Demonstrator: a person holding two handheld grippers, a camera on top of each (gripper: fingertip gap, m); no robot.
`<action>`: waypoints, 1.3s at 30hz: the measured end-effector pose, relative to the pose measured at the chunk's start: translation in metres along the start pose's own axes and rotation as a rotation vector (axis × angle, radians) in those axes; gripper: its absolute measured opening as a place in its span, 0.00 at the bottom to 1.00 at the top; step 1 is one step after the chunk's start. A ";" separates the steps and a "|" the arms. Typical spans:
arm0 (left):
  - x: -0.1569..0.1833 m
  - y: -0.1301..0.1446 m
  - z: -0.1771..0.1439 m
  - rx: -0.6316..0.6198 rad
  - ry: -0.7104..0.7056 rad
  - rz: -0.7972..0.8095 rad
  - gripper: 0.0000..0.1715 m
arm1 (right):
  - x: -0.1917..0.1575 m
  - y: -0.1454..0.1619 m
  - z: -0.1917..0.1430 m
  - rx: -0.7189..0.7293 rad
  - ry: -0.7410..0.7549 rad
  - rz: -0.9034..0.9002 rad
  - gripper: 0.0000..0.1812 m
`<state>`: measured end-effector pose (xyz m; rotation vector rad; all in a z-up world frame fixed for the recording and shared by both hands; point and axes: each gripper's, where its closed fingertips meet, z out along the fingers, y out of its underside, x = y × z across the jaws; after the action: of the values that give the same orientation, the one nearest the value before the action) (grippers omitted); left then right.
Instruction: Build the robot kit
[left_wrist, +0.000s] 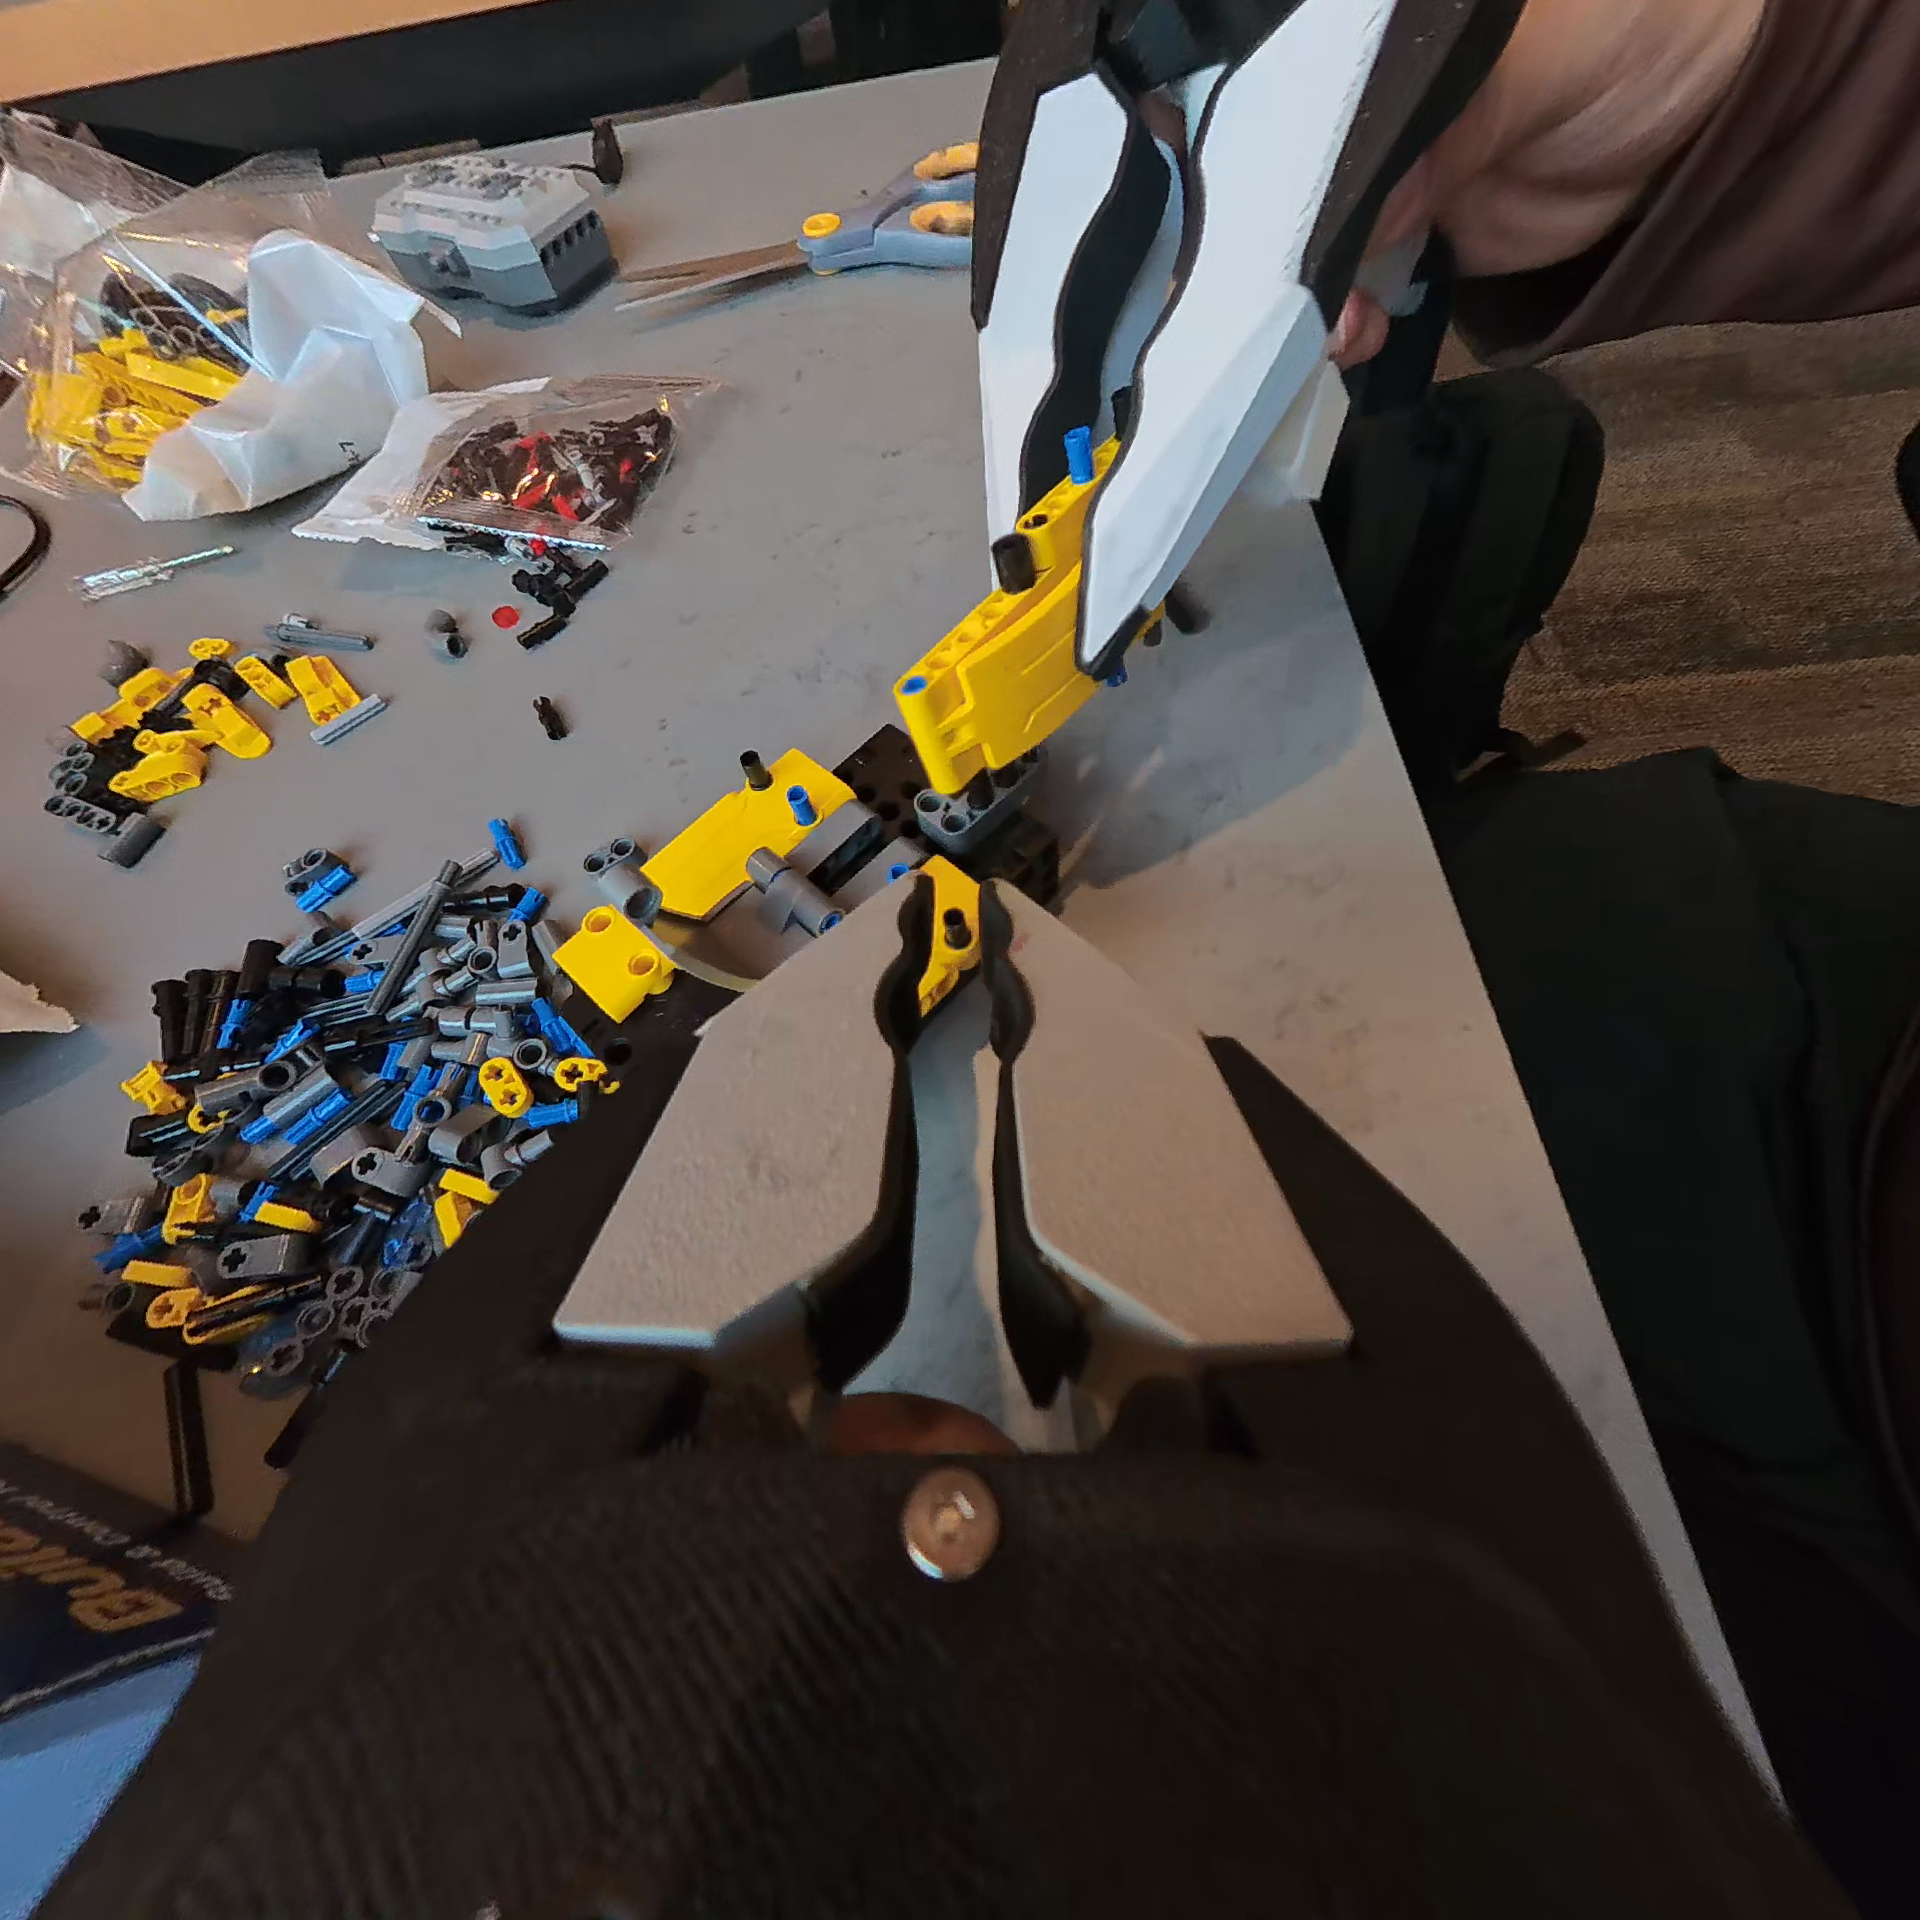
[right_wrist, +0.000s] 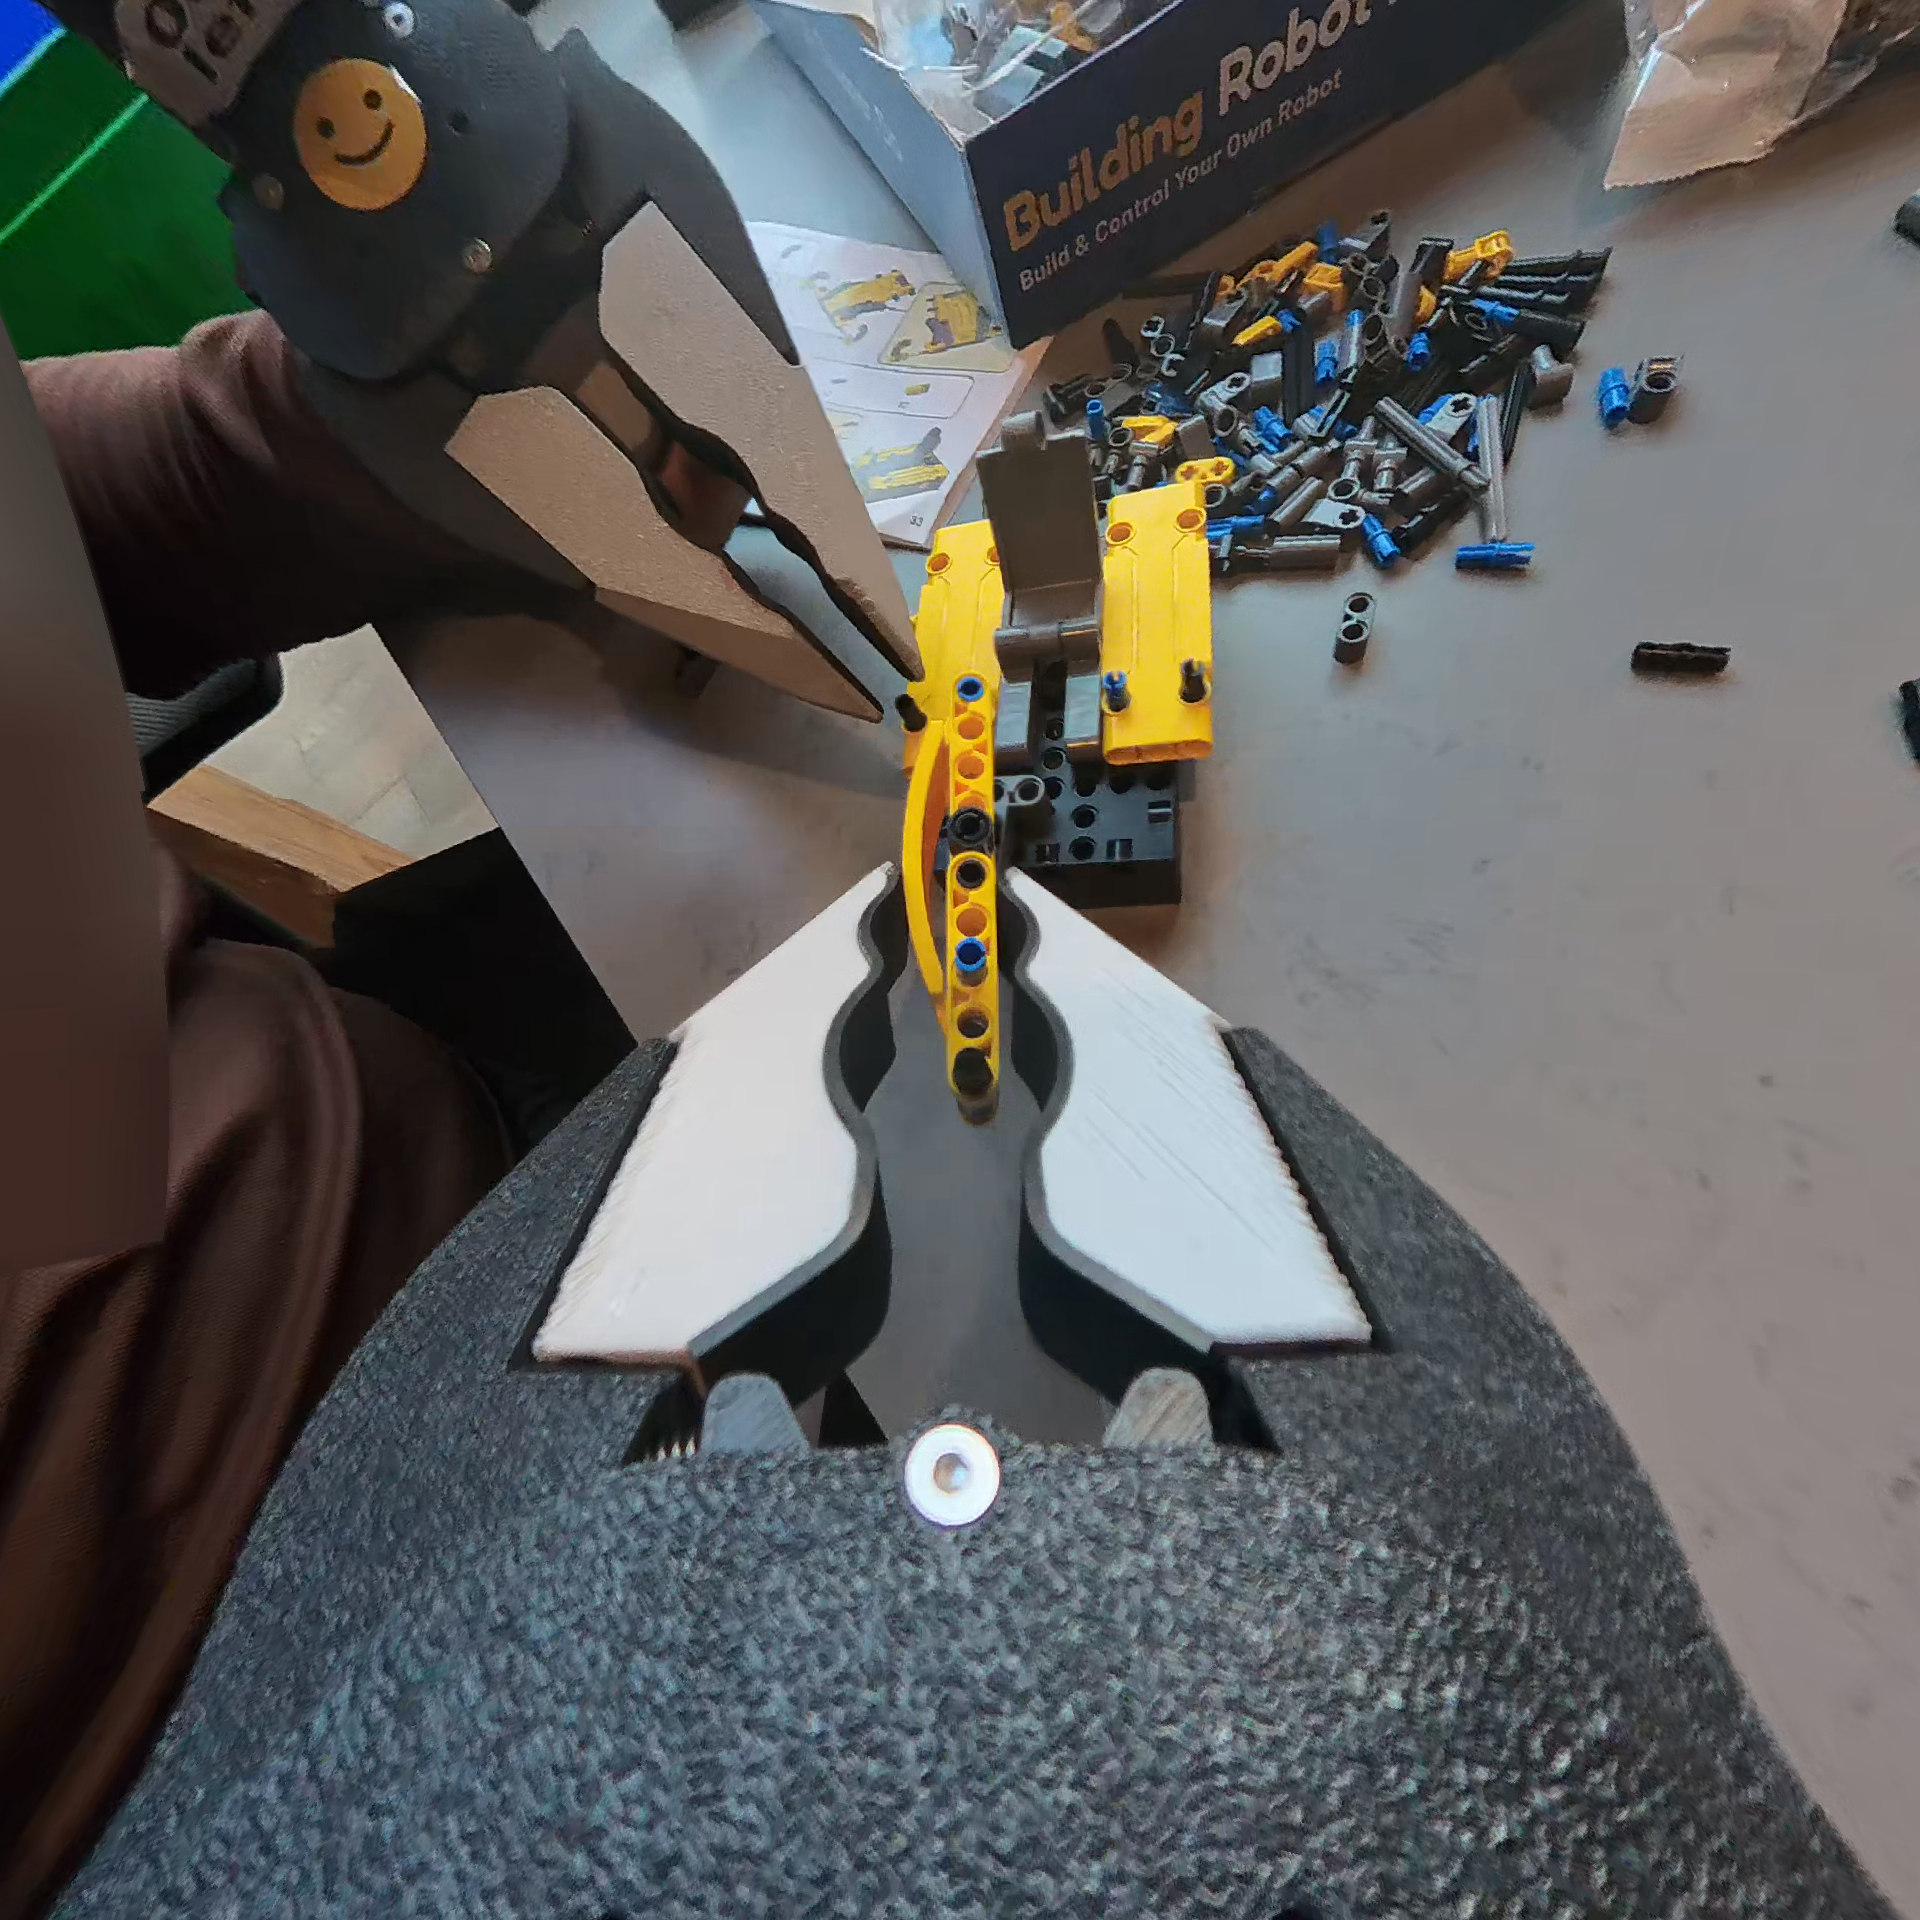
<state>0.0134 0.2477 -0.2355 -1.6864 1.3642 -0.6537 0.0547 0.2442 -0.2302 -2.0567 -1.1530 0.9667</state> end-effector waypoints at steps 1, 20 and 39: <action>0.000 0.000 0.001 0.002 -0.004 0.000 0.03 | 0.003 0.001 -0.001 -0.001 -0.002 0.013 0.08; 0.000 0.003 0.005 -0.001 -0.014 -0.004 0.03 | 0.000 0.003 0.002 0.089 -0.250 0.349 0.08; -0.003 0.006 0.006 -0.011 -0.014 -0.012 0.03 | 0.004 0.002 0.002 0.153 -0.334 0.502 0.08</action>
<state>0.0141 0.2517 -0.2434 -1.7057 1.3509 -0.6409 0.0556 0.2473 -0.2348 -2.1530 -0.6858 1.6348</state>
